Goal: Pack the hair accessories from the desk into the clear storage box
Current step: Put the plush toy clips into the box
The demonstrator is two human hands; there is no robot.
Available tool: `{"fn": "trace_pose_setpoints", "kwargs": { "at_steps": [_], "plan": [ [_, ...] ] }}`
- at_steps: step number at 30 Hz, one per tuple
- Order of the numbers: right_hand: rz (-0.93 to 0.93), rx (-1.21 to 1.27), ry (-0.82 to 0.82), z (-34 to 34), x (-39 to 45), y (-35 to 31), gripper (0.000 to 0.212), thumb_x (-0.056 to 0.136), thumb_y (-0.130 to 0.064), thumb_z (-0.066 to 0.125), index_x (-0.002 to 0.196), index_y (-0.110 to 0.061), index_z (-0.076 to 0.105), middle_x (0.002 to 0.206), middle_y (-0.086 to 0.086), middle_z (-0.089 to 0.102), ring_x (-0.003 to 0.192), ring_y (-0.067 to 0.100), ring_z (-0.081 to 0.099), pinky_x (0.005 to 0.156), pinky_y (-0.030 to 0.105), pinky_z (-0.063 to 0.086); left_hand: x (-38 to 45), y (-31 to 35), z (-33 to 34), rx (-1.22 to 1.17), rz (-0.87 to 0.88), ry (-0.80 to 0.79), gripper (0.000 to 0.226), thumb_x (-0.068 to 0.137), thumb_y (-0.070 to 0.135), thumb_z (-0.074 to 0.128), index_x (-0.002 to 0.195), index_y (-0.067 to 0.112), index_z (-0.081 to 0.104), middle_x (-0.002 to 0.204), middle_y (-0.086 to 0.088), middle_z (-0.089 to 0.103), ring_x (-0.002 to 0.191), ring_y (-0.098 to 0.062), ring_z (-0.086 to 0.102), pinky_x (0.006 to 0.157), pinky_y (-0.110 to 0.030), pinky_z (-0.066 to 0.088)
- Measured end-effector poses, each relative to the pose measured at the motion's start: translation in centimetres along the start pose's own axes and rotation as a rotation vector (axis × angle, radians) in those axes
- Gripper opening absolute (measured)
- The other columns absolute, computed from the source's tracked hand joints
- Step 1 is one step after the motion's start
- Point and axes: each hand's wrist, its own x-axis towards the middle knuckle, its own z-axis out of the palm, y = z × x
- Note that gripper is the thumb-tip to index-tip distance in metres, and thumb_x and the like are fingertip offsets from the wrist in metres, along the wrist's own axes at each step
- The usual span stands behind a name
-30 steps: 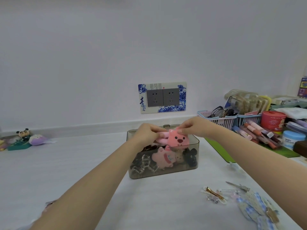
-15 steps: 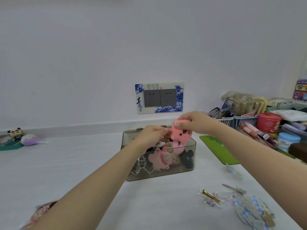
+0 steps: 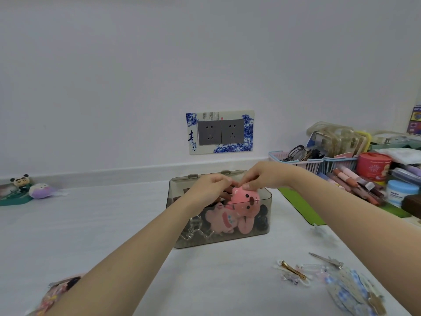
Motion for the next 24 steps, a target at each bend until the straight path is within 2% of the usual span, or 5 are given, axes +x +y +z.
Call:
{"fn": "trace_pose_setpoints", "kwargs": {
  "at_steps": [3, 9, 14, 21, 24],
  "plan": [
    [-0.002, 0.095, 0.056, 0.2, 0.0, 0.1, 0.018, 0.079, -0.023, 0.071, 0.093, -0.013, 0.074, 0.071, -0.011, 0.065, 0.074, 0.009, 0.058, 0.071, 0.019, 0.044, 0.0, 0.0, 0.2, 0.073, 0.019, 0.021, 0.031, 0.094, 0.036, 0.047, 0.083, 0.023, 0.074, 0.092, -0.001, 0.073, 0.093, -0.024, 0.069, 0.076, -0.032, 0.051],
    [0.048, -0.061, 0.058, 1.0, 0.1, 0.5, 0.015, 0.077, -0.023, 0.073, 0.085, -0.011, 0.075, 0.073, -0.008, 0.065, 0.071, 0.008, 0.055, 0.062, 0.018, 0.042, 0.1, -0.2, 0.9, 0.292, 0.028, -0.052, 0.042, 0.094, 0.047, 0.042, 0.086, 0.022, 0.076, 0.09, -0.002, 0.075, 0.088, -0.022, 0.069, 0.078, -0.031, 0.052],
    [0.031, -0.018, 0.108, 1.8, -0.4, 1.1, 0.015, 0.079, -0.027, 0.07, 0.088, -0.017, 0.077, 0.078, -0.008, 0.068, 0.082, 0.014, 0.061, 0.082, 0.028, 0.048, 0.2, -0.1, 0.8, 0.335, 0.018, -0.075, 0.046, 0.096, 0.047, 0.036, 0.096, 0.021, 0.074, 0.099, 0.001, 0.073, 0.088, -0.016, 0.065, 0.075, -0.027, 0.052],
    [-0.022, 0.128, 0.216, 1.3, -1.9, 1.0, 0.026, 0.089, -0.028, 0.058, 0.11, -0.017, 0.07, 0.109, 0.0, 0.069, 0.1, 0.014, 0.06, 0.081, 0.021, 0.038, -0.3, 0.1, 0.7, 0.232, 0.057, 0.014, 0.042, 0.097, 0.046, 0.033, 0.107, 0.024, 0.067, 0.101, 0.005, 0.069, 0.095, -0.013, 0.063, 0.095, -0.041, 0.049],
    [-0.011, 0.016, 0.14, 1.7, -2.5, 1.2, 0.027, 0.091, -0.028, 0.056, 0.112, -0.019, 0.069, 0.114, 0.002, 0.068, 0.104, 0.017, 0.06, 0.08, 0.022, 0.037, -0.6, 0.5, 0.5, 0.397, 0.028, -0.076, 0.05, 0.096, 0.053, 0.025, 0.11, 0.026, 0.065, 0.102, 0.009, 0.065, 0.099, -0.011, 0.06, 0.095, -0.033, 0.045]
  ]
}}
